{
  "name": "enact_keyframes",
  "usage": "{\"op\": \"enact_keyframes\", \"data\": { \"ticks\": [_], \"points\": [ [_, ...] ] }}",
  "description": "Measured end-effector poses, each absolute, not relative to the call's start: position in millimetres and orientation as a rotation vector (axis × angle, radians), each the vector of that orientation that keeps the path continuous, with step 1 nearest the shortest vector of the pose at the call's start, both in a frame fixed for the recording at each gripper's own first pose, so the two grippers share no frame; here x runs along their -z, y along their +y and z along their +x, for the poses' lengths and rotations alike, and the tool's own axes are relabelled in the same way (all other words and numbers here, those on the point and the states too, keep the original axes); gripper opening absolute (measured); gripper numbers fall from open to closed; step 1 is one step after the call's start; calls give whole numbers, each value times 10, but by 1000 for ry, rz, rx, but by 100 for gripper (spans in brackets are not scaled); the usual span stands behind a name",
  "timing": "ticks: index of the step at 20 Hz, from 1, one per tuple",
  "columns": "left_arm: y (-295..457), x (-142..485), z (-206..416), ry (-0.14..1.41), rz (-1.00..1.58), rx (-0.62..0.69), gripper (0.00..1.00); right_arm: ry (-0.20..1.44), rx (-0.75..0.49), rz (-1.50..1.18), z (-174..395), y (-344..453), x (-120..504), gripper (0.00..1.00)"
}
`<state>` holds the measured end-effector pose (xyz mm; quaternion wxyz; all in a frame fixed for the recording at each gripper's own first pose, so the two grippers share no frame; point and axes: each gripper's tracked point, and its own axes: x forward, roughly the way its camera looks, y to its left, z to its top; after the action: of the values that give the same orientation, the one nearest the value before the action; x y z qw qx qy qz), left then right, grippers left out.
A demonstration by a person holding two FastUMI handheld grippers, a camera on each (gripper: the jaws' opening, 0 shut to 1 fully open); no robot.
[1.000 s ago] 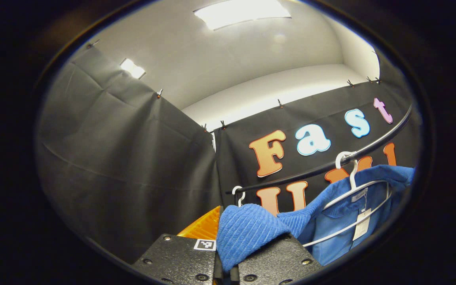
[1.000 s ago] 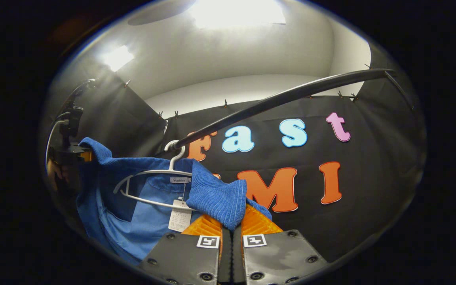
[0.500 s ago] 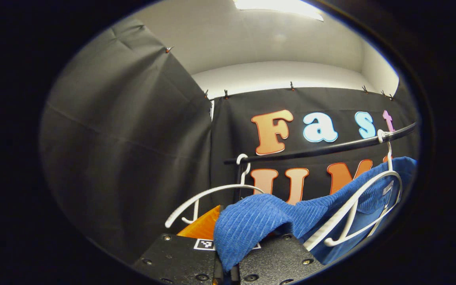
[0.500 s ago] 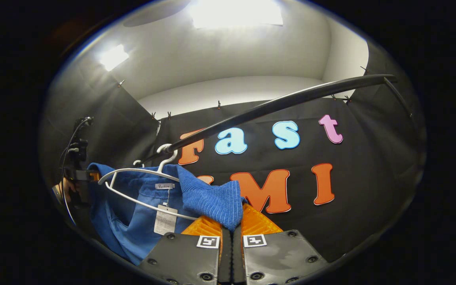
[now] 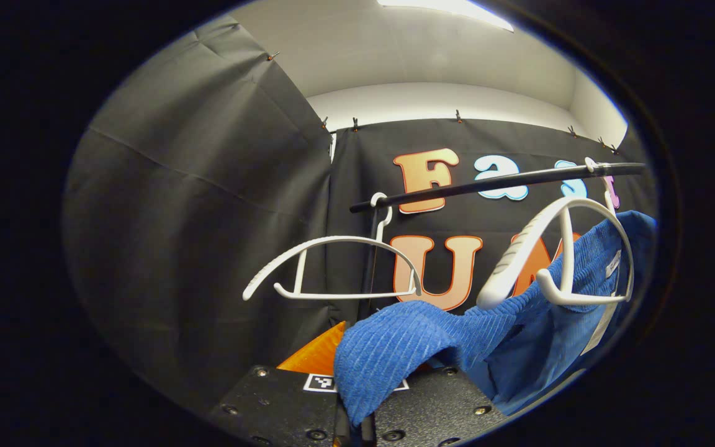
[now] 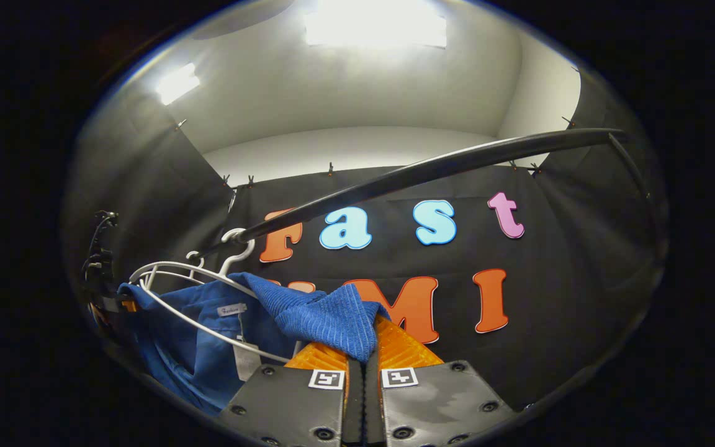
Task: Grasp the clothes on the hanger with both hands and then place them into the laundry hamper below.
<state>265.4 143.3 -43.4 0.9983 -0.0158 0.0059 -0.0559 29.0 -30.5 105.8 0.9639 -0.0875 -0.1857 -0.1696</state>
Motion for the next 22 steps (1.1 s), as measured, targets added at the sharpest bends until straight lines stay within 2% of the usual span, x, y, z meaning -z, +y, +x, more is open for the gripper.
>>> {"op": "enact_keyframes", "data": {
  "ticks": [6, 14, 22],
  "points": [
    [1252, 706, 2500, 46, -11, 132, 7, -361, 434, -198, 559, -752, -1069, 8],
    [914, 1129, 2285, 118, -25, 173, 7, -190, 531, -162, 813, -1346, -505, 8],
    [728, 1122, 2017, 126, 9, 222, 7, -157, 511, -199, 505, -1323, -376, 9]
  ]
}}
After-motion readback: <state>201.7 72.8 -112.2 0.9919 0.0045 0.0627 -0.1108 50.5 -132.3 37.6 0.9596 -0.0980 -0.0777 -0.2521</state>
